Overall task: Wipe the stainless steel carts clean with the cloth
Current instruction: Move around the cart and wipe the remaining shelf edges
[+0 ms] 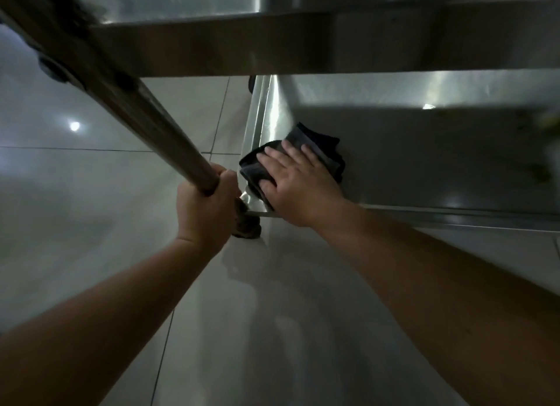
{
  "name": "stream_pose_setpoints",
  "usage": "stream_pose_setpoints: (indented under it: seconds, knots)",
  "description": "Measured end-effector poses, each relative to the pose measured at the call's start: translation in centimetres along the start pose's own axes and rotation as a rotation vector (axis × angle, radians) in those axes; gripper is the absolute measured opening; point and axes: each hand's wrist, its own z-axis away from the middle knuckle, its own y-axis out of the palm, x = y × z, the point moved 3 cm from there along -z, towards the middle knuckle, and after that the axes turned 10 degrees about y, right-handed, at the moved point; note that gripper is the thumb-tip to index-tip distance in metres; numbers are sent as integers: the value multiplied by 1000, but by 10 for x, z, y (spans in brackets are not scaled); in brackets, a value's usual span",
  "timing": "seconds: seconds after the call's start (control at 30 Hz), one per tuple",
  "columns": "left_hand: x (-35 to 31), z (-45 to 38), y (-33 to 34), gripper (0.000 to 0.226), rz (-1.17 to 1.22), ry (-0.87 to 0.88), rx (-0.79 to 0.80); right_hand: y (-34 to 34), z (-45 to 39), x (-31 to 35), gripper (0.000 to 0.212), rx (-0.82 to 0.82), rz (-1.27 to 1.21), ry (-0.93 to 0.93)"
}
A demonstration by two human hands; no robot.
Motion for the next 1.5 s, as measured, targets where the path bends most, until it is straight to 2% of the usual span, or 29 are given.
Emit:
stream_pose_setpoints:
  seconds: [0.17,0.4,0.53,0.67,0.73,0.77,0.83,0.87,0.9,0.97,1.07,1.17,1.23,1.3,1.4,1.5]
  knots:
    - [-2,2,-5,18,-74,-26,10,-16,53,-62,67,-59,90,28]
    - [-4,10,-7,19,-214,-29,29,-46,114,-167,68,15,147,89]
    - [-7,12,-12,28,-339,-53,117,-61,142,-210,66,47,175,136]
    - [1,13,-20,50,-483,-119,153,-71,141,-222,64,124,214,109]
    - [18,21,-19,40,-590,-220,291,-72,138,-222,64,135,220,101]
    - [28,29,-18,34,-604,-339,407,-72,137,-222,64,138,218,100]
    - [39,54,-13,24,-739,-580,758,-71,138,-223,63,144,206,97]
    - [38,67,-9,20,-880,-568,965,-70,138,-224,63,141,200,93]
    - [33,76,-1,16,-1027,-473,1129,-70,139,-224,63,133,193,88]
    - [11,86,28,15,-1196,-157,1302,-69,142,-223,63,102,166,82]
    - [-33,79,87,13,-1089,141,1233,-66,148,-220,68,38,137,79]
    - [-63,65,149,10,-853,408,999,-67,151,-219,62,-20,118,80]
    - [-69,57,182,8,-755,518,836,-69,154,-222,60,-56,114,100]
    - [-62,51,208,22,-783,507,708,-73,162,-236,60,-102,118,133]
    - [-47,45,229,46,-802,372,579,-82,184,-277,62,-192,125,228]
    - [-33,40,232,56,-827,277,513,-102,208,-342,65,-302,121,435]
